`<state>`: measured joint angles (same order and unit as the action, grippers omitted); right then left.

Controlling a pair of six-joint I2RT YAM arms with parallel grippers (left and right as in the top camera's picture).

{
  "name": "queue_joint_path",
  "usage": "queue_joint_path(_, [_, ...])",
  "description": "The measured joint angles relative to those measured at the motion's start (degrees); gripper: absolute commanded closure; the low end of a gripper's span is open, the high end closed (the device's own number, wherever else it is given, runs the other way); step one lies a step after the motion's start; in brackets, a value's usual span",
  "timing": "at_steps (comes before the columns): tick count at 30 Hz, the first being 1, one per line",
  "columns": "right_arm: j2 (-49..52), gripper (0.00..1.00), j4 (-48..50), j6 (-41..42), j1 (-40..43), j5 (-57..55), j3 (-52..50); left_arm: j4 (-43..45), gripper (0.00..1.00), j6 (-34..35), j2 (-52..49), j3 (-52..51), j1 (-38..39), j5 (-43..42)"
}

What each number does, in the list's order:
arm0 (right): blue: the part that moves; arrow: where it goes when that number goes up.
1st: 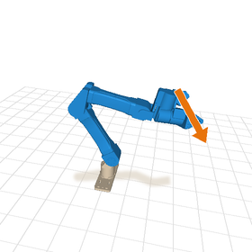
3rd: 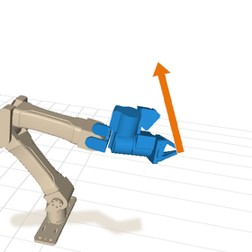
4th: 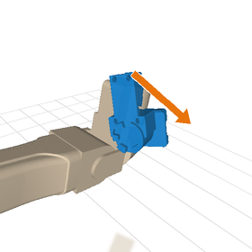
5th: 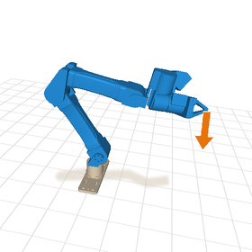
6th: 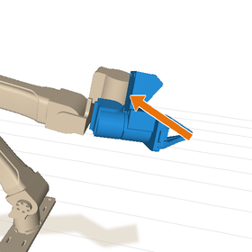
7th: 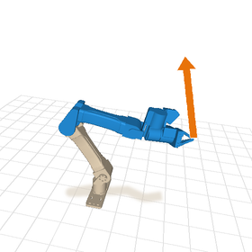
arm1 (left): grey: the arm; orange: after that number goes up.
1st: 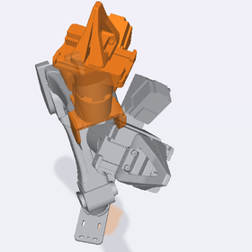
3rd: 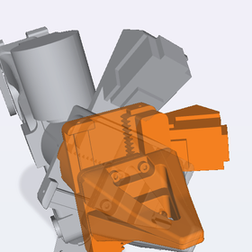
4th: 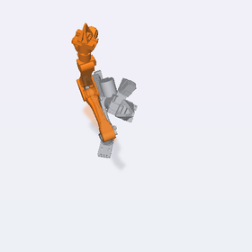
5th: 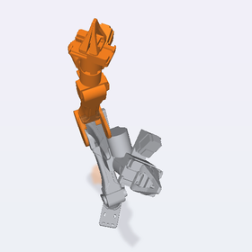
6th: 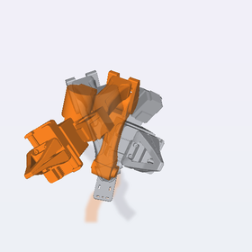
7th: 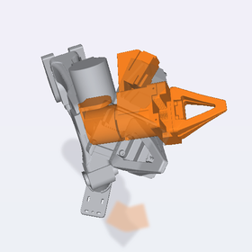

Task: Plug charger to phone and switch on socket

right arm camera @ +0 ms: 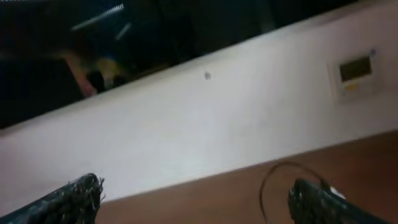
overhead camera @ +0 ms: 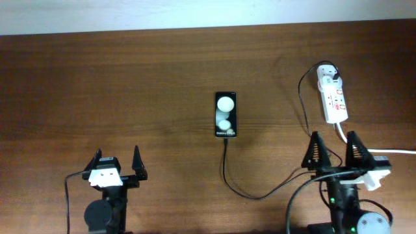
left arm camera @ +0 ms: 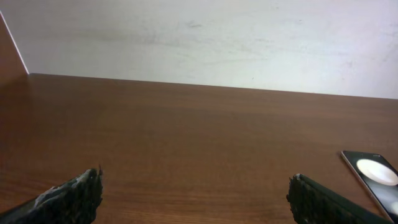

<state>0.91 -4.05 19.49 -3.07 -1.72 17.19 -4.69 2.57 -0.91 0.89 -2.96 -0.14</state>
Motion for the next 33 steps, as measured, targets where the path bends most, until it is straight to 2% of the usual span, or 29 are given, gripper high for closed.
queue_joint_path(3, [0.0, 0.01, 14.9, 0.0, 0.0, 0.0, -5.2, 0.0, 0.01, 0.0, 0.0, 0.0, 0.0, 0.0])
queue_joint_path(6, [-0.1, 0.01, 17.8, 0.0, 0.0, 0.0, -6.9, 0.0, 0.01, 0.0, 0.0, 0.0, 0.0, 0.0])
queue_joint_path(9, [-0.1, 0.01, 29.5, 0.0, 0.0, 0.0, -12.7, 0.0, 0.01, 0.0, 0.0, 0.0, 0.0, 0.0])
queue_joint_path(13, [-0.1, 0.01, 31.5, 0.0, 0.0, 0.0, -16.6, 0.0, 0.01, 0.0, 0.0, 0.0, 0.0, 0.0])
queue_joint_path(15, [-0.3, 0.01, 28.9, -0.1, 0.0, 0.0, -16.4, 0.0, 0.01, 0.0, 0.0, 0.0, 0.0, 0.0])
queue_joint_path(19, [-0.2, 0.01, 8.8, 0.0, 0.0, 0.0, -16.6, 0.0, 0.01, 0.0, 0.0, 0.0, 0.0, 0.0])
queue_joint_path(22, [-0.2, 0.01, 0.3, 0.0, 0.0, 0.0, -16.6, 0.0, 0.01, 0.0, 0.0, 0.0, 0.0, 0.0])
queue_joint_path(24, [-0.2, 0.01, 0.0, -0.2, 0.0, 0.0, -16.6, 0.0, 0.01, 0.0, 0.0, 0.0, 0.0, 0.0])
queue_joint_path(28, [-0.2, 0.01, -0.1, -7.0, 0.0, 0.7, -16.6, 0.0, 0.01, 0.0, 0.0, 0.0, 0.0, 0.0])
queue_joint_path(33, [-0.2, 0.01, -0.1, -9.0, 0.0, 0.7, -16.6, 0.0, 0.01, 0.0, 0.0, 0.0, 0.0, 0.0])
